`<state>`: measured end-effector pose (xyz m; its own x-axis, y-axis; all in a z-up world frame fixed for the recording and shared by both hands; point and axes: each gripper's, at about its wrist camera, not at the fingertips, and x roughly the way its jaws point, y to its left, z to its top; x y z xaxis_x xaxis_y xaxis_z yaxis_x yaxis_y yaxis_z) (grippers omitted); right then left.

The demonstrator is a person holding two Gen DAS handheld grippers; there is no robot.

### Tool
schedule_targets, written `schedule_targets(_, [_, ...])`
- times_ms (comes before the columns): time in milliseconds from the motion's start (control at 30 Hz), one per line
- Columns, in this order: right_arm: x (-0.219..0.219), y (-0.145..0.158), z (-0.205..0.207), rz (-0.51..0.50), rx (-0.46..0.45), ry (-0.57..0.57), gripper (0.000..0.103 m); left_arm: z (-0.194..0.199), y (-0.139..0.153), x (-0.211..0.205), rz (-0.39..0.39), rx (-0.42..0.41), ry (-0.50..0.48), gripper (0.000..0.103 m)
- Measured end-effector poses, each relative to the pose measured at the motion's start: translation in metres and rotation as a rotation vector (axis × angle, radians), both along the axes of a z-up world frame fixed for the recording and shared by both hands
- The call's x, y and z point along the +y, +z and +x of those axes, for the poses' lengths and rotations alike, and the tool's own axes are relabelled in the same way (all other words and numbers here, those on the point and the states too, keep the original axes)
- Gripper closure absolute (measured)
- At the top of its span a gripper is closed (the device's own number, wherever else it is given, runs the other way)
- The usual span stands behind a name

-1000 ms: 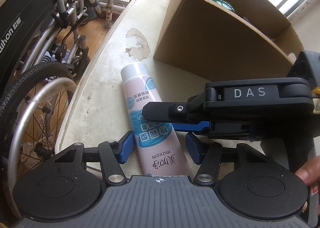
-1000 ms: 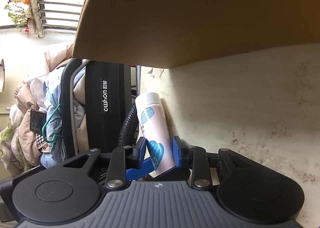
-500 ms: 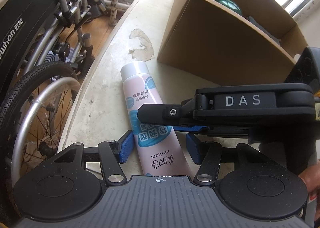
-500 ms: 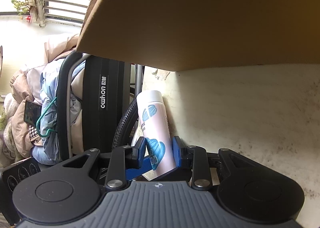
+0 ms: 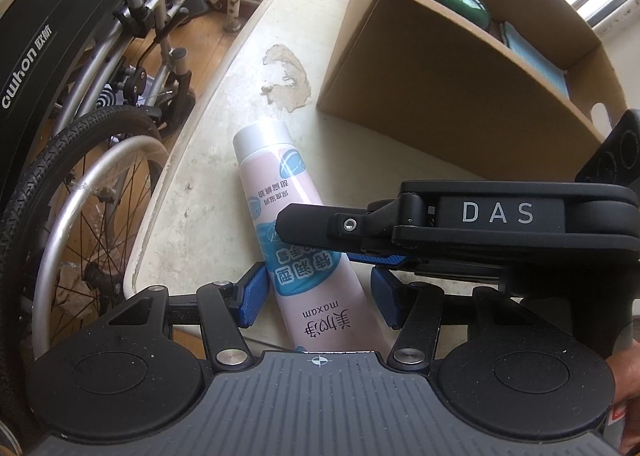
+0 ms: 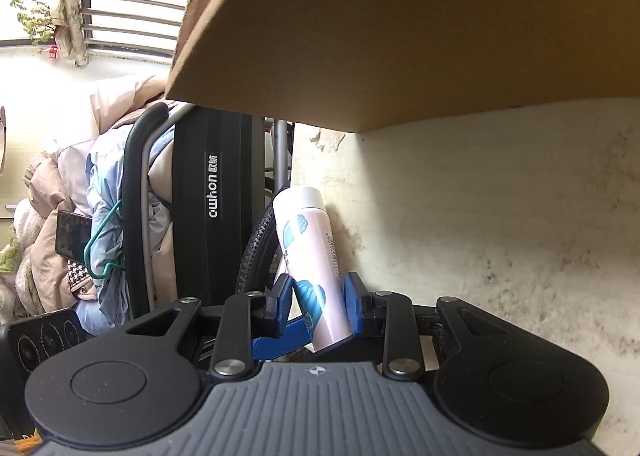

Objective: Organize objects
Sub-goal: 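Lift the pink-and-white tube upright with both grippers clamped on it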

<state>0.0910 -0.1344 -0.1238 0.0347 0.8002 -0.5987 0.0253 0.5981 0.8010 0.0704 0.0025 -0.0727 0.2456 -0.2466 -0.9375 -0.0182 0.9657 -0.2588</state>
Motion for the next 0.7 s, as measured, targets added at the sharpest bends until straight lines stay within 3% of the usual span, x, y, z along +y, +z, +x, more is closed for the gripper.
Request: schedule_targets(700, [-0.010, 0.012, -0.001, 0.042, 0.012, -0.030, 0.071, -0.001, 0.015, -0.005, 0.012, 0.010, -0.007, 0.048])
